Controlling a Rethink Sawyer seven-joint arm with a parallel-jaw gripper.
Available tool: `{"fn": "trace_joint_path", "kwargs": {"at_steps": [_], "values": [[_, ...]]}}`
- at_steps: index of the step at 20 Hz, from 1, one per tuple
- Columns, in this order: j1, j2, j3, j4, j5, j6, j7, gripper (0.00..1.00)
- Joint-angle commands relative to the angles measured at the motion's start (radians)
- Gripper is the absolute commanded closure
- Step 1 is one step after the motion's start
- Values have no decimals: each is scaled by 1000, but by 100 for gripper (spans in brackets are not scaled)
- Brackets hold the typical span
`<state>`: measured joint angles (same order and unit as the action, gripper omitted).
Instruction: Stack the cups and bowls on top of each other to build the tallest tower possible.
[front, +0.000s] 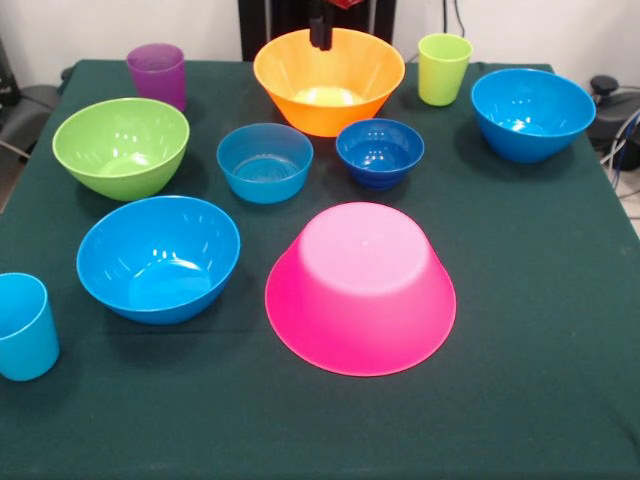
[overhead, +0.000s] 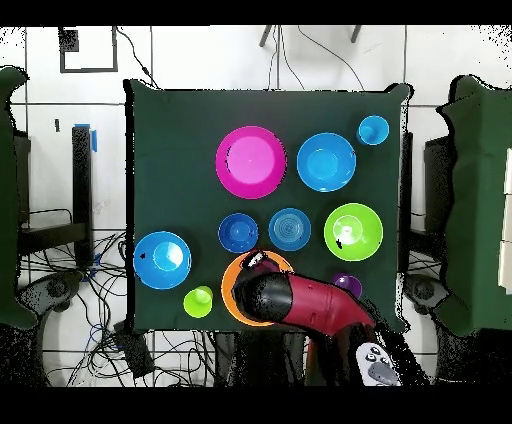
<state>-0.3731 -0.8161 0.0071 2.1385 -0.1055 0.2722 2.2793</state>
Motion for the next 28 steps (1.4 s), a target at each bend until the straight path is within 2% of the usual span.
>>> {"fn": "trace_joint_path", "kwargs": {"at_steps": [1, 9, 14, 17, 21, 28], "values": [[-7, 83, 83, -28, -73, -92, 9, 100], [-19, 105, 84, -14, -72, -114, 37, 100], [34, 137, 19, 13, -25, -213, 145, 100], [94, 137, -41, 39, 13, -286, 215, 100], [115, 134, -60, 83, 51, -326, 244, 100], [100, 92, -36, 158, 83, -348, 237, 100]]}}
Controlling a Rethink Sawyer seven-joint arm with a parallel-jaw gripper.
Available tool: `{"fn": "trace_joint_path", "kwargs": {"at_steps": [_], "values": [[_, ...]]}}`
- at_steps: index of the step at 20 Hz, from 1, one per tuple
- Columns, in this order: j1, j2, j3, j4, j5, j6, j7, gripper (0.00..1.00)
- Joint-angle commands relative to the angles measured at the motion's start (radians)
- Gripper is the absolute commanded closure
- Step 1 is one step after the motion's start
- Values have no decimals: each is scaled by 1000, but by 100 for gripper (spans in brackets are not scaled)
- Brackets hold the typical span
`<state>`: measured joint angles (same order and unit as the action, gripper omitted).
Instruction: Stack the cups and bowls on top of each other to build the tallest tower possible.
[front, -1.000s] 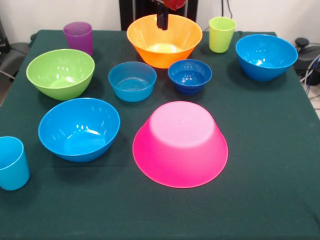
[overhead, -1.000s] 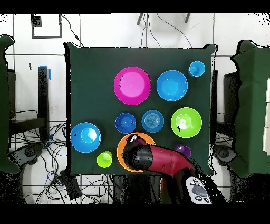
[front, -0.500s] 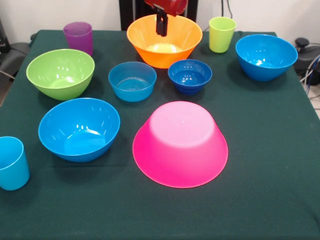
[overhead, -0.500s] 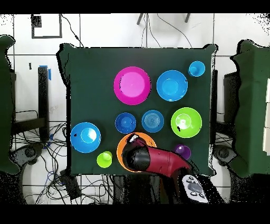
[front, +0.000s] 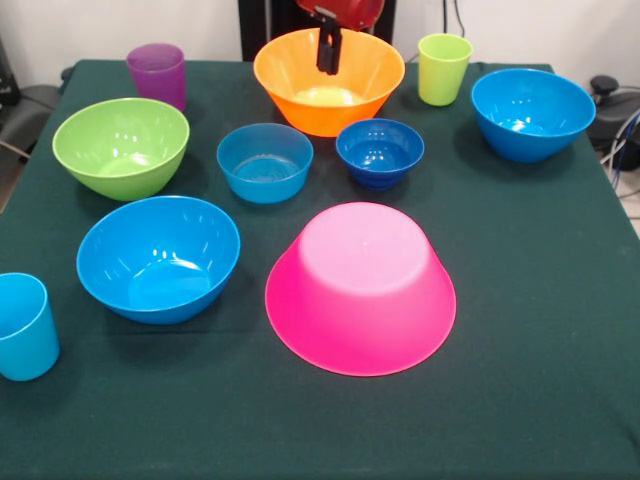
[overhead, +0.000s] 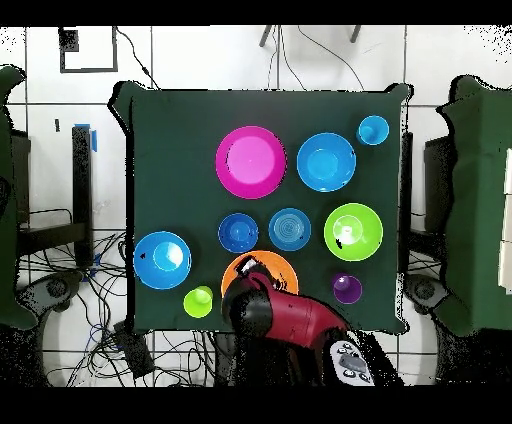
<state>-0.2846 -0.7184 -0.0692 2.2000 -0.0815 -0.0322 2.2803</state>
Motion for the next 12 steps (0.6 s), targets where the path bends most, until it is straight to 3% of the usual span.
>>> {"fn": "trace_joint_path", "kwargs": {"at_steps": [1, 12], "values": [[12, -21, 46, 109, 63, -39, 234, 100], [-22, -142, 136, 205, 50, 15, 180, 100]]}}
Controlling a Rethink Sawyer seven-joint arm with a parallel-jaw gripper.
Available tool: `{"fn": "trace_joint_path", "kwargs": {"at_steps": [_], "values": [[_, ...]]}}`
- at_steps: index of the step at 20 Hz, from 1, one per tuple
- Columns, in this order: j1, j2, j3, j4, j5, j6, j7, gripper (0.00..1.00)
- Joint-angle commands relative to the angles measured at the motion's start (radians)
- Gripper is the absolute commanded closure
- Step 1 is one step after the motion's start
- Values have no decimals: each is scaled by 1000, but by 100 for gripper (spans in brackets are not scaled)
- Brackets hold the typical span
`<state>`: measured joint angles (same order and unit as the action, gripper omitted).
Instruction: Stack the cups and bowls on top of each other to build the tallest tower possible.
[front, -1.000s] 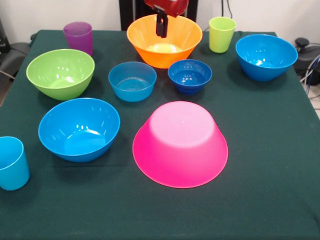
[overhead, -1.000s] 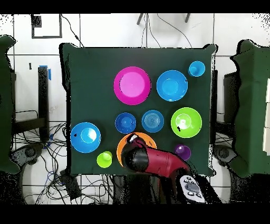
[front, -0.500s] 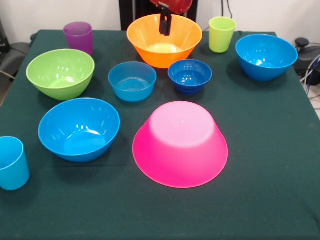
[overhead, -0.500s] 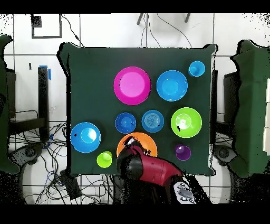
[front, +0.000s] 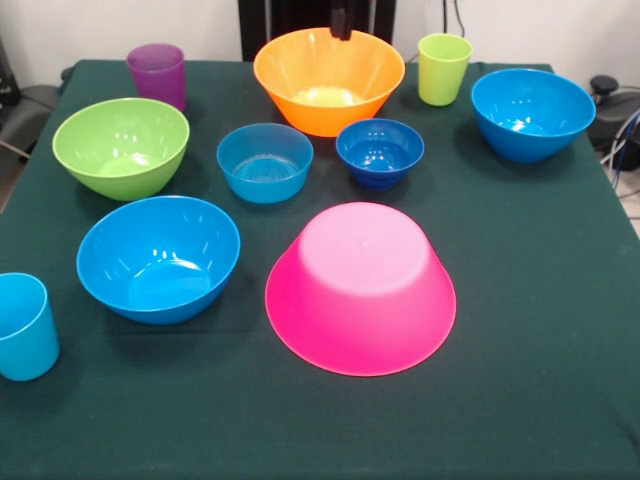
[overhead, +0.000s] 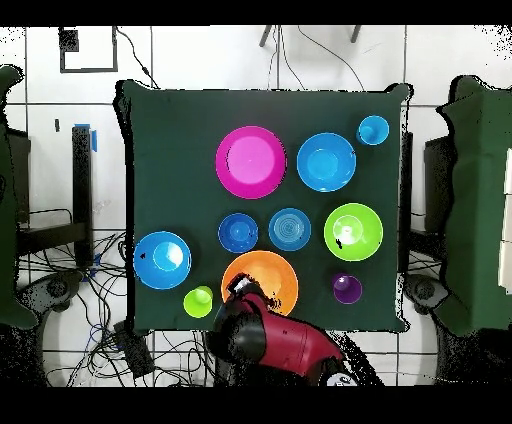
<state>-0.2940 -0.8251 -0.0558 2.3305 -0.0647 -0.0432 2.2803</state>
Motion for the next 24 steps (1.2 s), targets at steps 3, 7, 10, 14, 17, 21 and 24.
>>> {"fn": "trace_joint_path", "kwargs": {"at_steps": [3, 7, 10, 14, 17, 21, 24], "values": [[-32, -47, 165, 93, 27, 56, 158, 100], [-33, -59, 210, 105, 23, 73, 141, 100], [-30, -53, 259, 123, 30, 60, 154, 100], [40, -74, 235, 120, 16, 64, 130, 100], [96, -67, 201, 107, 8, 72, 112, 100], [147, -36, 185, 106, 18, 32, 137, 100], [191, -12, 160, 96, 31, 25, 147, 100]]}}
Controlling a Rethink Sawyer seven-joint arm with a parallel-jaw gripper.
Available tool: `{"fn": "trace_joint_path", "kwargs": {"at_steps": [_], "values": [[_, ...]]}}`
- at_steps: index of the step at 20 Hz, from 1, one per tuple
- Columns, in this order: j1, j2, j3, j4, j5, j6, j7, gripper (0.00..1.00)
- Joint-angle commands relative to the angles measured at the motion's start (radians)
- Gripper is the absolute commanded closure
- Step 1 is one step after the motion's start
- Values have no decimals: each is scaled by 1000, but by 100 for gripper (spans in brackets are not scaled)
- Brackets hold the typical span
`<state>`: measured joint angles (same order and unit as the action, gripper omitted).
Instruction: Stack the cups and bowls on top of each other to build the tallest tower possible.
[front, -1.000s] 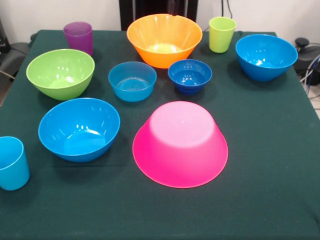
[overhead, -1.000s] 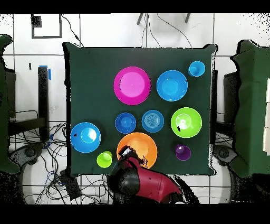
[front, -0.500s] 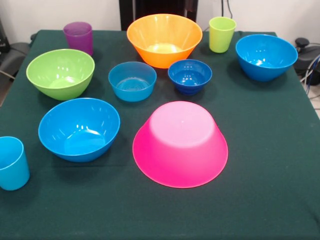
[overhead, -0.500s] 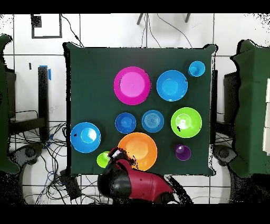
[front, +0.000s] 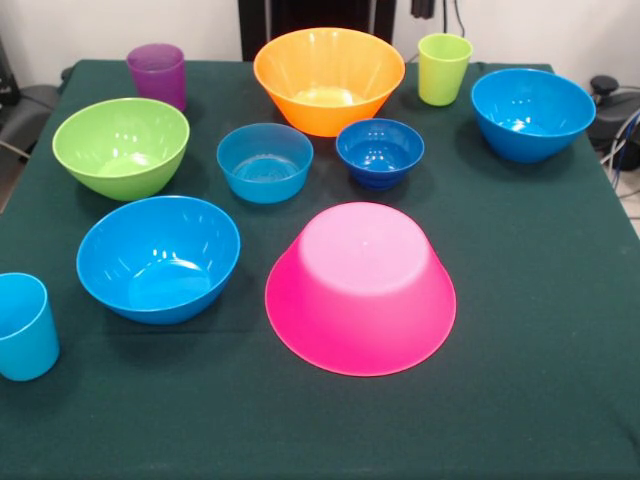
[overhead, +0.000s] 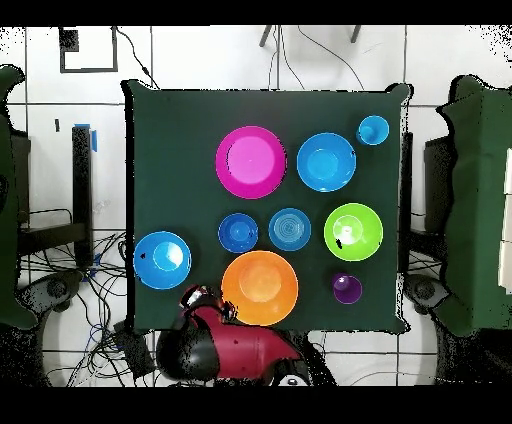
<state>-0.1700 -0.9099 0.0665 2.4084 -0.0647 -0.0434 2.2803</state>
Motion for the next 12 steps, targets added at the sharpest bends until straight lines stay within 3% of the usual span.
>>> {"fn": "trace_joint_path", "kwargs": {"at_steps": [1, 8, 12], "values": [[84, 86, 24, 10, 33, 23, 147, 100], [91, 163, 11, -25, 7, -46, 138, 100], [2, 200, 69, -100, -130, -11, -19, 100]]}}
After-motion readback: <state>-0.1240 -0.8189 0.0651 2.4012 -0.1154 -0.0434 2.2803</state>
